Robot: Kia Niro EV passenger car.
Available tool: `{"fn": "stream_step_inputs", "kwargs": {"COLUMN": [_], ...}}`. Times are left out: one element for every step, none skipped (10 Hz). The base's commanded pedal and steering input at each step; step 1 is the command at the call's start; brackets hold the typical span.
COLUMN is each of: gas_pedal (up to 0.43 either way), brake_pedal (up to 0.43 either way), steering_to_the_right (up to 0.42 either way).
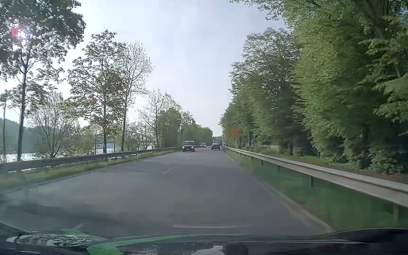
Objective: Follow the waypoints while adhering to traffic rules and regulations
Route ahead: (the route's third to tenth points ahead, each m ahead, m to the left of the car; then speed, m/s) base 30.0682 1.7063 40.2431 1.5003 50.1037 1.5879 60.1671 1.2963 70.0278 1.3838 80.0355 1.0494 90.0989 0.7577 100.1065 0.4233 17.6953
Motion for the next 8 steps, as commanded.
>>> {"fn": "stream_step_inputs", "kwargs": {"gas_pedal": [0.098,0.098,0.098,0.098,0.098,0.098,0.098,0.098], "brake_pedal": [0.0,0.0,0.0,0.0,0.0,0.0,0.0,0.0], "steering_to_the_right": [-0.001,-0.001,-0.001,-0.001,-0.001,-0.002,-0.002,-0.002]}}
